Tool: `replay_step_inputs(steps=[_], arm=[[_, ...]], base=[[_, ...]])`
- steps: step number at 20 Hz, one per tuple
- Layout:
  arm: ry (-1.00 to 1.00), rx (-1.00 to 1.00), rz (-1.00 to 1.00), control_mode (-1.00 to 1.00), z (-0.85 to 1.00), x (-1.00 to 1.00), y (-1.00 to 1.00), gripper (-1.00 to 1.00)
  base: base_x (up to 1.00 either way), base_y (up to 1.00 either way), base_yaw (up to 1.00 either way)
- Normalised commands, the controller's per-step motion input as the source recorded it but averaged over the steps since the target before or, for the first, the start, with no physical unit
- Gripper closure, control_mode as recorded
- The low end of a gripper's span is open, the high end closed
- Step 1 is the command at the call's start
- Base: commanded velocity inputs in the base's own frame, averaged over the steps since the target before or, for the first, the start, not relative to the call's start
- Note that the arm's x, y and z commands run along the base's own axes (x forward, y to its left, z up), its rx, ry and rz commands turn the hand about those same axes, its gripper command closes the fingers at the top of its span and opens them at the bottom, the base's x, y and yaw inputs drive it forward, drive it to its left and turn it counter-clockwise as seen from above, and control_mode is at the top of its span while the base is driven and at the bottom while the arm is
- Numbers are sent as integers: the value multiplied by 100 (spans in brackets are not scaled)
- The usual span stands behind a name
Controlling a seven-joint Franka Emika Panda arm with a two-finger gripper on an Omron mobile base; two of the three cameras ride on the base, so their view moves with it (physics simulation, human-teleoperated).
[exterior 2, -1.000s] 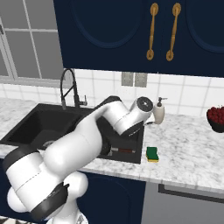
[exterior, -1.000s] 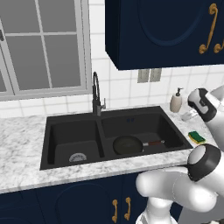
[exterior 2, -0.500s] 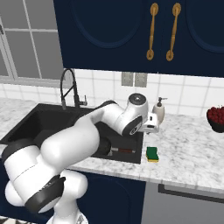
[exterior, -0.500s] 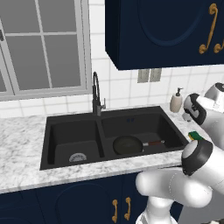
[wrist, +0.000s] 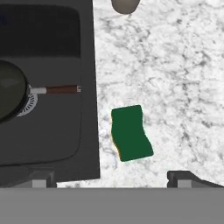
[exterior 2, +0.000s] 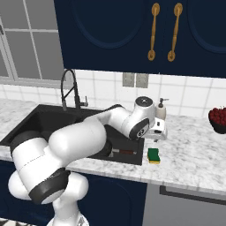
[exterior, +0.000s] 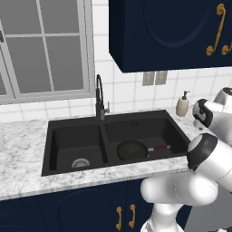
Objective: Pick the pan and sponge and place them into the sink. Then turn on the water.
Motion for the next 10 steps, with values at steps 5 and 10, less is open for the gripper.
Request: replay_step_inputs(steps=[5, 10], arm=[[9, 0, 6, -100, -7, -24, -2, -100], [4, 0, 12, -100, -13, -6, 0, -100]], base=[[0, 0, 0], [0, 0, 0]])
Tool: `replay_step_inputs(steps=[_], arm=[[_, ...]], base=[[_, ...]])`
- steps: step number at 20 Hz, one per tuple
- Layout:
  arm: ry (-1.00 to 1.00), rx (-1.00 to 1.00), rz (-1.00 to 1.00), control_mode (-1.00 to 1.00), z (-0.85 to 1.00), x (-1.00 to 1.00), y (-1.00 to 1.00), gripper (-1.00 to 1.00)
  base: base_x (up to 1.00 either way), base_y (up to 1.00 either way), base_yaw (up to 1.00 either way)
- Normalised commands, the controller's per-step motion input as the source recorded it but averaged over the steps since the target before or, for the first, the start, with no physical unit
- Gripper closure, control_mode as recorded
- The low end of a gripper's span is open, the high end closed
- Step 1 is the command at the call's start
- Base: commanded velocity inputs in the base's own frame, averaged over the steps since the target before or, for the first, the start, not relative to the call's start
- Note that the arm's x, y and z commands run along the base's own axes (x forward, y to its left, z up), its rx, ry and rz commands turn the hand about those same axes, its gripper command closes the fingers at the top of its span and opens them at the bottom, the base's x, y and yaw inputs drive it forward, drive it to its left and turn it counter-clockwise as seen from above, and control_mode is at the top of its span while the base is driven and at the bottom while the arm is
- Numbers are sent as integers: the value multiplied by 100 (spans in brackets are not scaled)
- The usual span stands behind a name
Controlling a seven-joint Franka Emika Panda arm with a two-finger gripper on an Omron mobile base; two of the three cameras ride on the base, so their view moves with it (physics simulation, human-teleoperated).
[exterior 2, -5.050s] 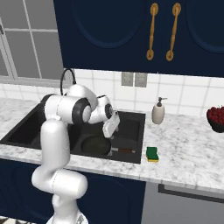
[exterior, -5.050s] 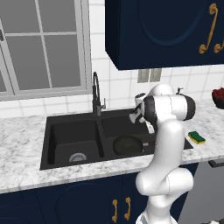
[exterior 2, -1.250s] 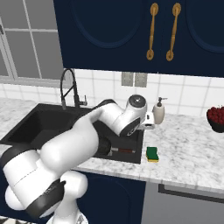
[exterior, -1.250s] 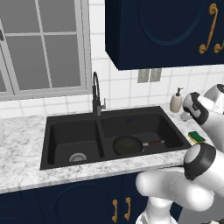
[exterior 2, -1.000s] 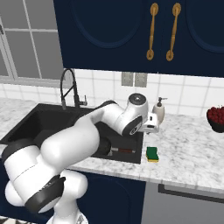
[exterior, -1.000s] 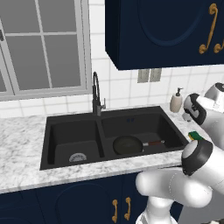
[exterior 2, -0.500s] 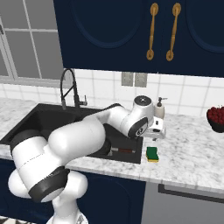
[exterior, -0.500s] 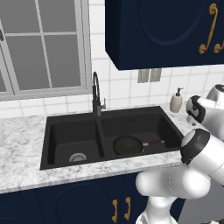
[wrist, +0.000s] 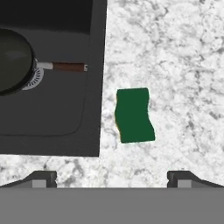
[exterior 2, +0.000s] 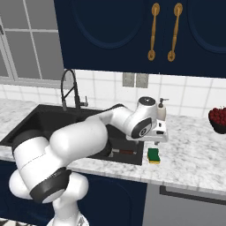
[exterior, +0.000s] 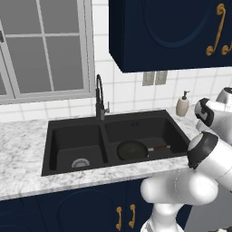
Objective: Pick the pan and sponge and place them into the sink. Then turn on the water.
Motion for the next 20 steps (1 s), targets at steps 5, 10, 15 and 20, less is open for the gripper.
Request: replay_step_inputs(steps=[5, 10, 15, 20], arm=[[2, 1, 4, -100, -34, 8, -4, -100], [7, 4, 0, -100, -27, 16, -16, -100], [5, 7, 1, -100, -23, 14, -19, -100], [2, 7, 3, -100, -22, 20, -10, -100]], base=[[0, 0, 0], [0, 0, 0], [0, 0, 0], [0, 0, 0]])
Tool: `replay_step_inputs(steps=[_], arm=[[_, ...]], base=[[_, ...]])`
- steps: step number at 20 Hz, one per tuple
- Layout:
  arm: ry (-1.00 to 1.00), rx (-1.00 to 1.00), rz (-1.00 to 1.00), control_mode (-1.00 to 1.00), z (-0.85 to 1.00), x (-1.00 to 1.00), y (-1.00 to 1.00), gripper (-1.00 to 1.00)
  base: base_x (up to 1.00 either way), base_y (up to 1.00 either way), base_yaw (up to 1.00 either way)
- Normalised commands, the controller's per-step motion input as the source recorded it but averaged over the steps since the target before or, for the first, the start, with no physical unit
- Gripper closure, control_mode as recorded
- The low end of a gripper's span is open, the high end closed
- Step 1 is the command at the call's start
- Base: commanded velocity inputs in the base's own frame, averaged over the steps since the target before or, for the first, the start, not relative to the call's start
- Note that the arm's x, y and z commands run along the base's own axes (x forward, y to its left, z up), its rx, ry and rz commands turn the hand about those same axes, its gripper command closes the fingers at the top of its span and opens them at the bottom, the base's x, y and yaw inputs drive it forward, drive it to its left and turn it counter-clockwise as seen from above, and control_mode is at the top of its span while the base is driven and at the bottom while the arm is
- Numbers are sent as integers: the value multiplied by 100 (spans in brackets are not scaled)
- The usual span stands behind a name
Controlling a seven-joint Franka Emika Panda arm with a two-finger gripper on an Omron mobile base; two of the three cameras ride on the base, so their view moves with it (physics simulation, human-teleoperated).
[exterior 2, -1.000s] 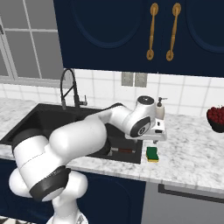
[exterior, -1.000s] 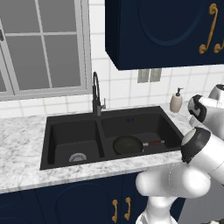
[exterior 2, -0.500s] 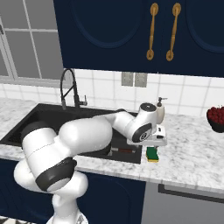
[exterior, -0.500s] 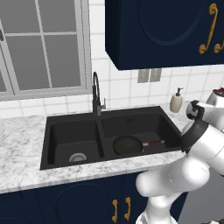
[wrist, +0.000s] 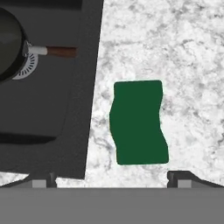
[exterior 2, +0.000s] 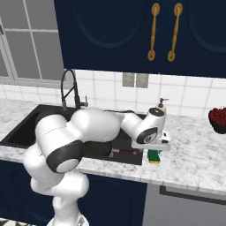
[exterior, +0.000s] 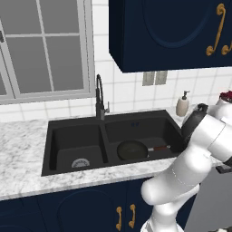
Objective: Pick the pan and sponge and place them into the sink. Then turn on the water.
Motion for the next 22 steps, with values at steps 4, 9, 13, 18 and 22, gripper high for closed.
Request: replay_step_inputs(steps=[4, 9, 13, 18, 22], arm=[[0, 3, 3, -100, -11, 27, -7, -100], [2, 1, 2, -100, -12, 23, -12, -100], [5, 3, 2, -100, -28, 13, -15, -100], [10, 4, 2, -100, -36, 4, -6, -100], [9, 6, 4, -100, -35, 6, -16, -100]], base=[[0, 0, 0], [0, 0, 0], [0, 0, 0], [0, 0, 0], [0, 0, 0]])
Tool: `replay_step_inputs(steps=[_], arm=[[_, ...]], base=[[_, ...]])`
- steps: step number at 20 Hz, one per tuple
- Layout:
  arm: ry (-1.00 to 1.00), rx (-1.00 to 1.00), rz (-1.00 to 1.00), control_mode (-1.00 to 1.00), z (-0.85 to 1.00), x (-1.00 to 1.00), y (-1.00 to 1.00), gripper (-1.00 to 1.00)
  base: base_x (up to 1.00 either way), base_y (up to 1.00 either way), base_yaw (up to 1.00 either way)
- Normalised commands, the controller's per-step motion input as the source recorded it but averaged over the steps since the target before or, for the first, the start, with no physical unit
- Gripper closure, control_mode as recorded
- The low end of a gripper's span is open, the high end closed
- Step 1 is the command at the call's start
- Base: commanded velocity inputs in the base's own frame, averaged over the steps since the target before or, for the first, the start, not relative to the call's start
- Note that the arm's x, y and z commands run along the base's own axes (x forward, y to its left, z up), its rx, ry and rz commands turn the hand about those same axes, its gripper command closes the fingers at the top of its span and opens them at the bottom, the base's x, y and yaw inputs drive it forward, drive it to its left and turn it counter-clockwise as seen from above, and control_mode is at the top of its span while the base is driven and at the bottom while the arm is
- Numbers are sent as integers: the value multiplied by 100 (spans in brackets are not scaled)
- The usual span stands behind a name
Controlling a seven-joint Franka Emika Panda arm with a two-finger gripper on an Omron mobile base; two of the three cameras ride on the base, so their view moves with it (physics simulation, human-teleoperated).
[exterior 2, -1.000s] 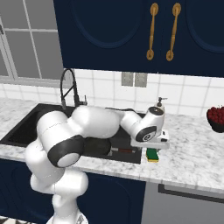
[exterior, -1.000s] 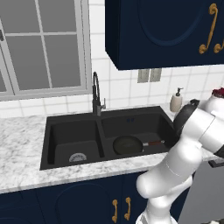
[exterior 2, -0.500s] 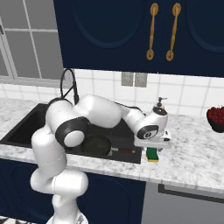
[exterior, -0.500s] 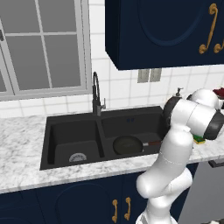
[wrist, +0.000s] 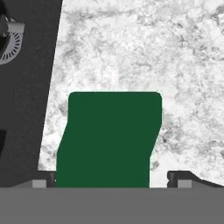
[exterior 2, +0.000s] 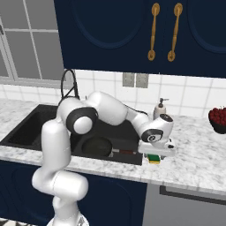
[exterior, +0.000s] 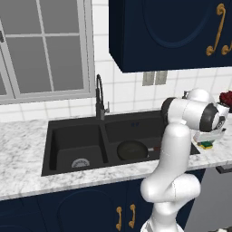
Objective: Pick the pan and sponge and place them into the sink. Then turn on the water.
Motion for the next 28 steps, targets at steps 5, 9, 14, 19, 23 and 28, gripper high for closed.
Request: replay_step_inputs(steps=[5, 9, 14, 19, 23, 28], arm=[[7, 5, 6, -100, -36, 9, -5, -100], [8, 1, 7, -100, -64, 1, 4, 100], [5, 0, 13, -100, -100, -18, 40, 100], [-1, 0, 15, -100, -85, -41, 25, 100], [-14, 2, 14, -100, -45, -58, 16, 100], [-15, 13, 4, -100, 32, -67, 60, 100]], base=[[0, 0, 0], [0, 0, 0], [0, 0, 0], [0, 0, 0], [0, 0, 0], [0, 0, 0]])
